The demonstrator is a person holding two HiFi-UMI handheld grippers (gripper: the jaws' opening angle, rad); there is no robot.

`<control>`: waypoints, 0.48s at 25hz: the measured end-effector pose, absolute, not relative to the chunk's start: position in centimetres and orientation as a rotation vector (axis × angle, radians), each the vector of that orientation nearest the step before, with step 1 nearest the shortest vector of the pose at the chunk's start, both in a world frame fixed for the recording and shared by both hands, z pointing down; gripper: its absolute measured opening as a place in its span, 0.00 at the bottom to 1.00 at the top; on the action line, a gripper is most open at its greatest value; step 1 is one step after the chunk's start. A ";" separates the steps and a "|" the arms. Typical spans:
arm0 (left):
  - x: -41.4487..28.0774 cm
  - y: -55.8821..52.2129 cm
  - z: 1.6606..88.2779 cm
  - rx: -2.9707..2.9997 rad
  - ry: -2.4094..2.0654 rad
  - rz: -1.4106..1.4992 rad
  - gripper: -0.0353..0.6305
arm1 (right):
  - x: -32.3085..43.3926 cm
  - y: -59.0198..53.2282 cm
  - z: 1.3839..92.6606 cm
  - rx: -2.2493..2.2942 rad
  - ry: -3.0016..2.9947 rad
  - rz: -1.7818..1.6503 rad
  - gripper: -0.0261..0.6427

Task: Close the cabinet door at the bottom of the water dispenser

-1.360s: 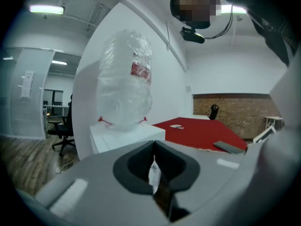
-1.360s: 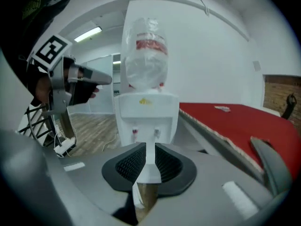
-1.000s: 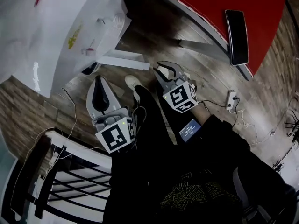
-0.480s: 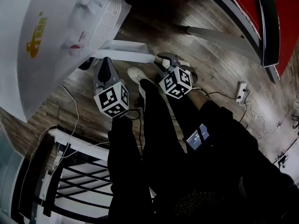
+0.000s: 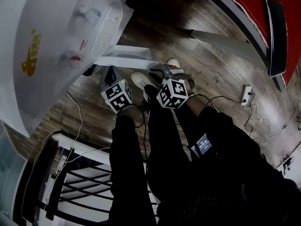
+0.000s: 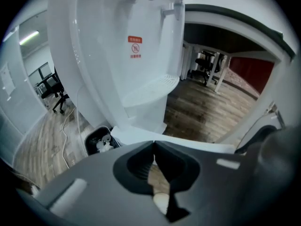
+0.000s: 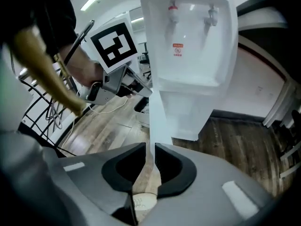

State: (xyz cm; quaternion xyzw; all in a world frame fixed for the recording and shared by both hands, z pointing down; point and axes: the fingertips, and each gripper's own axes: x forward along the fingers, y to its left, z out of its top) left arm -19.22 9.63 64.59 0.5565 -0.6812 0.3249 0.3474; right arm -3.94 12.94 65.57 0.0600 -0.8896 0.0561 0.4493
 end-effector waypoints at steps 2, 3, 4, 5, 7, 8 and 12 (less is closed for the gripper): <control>-19.1 9.7 65.3 1.446 -1.737 0.878 0.06 | -3.8 13.3 66.7 0.103 -2.165 0.140 0.13; -19.1 9.7 65.5 1.449 -1.726 0.887 0.06 | -3.7 13.1 67.1 0.098 -2.150 0.133 0.13; -19.0 9.7 65.6 1.451 -1.718 0.891 0.06 | -3.6 12.7 67.4 0.105 -2.141 0.125 0.13; -19.0 9.7 65.6 1.453 -1.713 0.891 0.06 | -3.4 12.1 67.5 0.121 -2.138 0.118 0.10; -18.8 9.6 65.6 1.456 -1.710 0.881 0.06 | -3.1 10.6 67.6 0.164 -2.139 0.106 0.09; -18.8 9.6 65.6 1.457 -1.710 0.874 0.06 | -3.0 9.6 67.6 0.188 -2.140 0.103 0.09; -18.0 9.6 65.6 1.461 -1.696 0.847 0.06 | -3.0 4.7 67.6 0.294 -2.139 0.085 0.10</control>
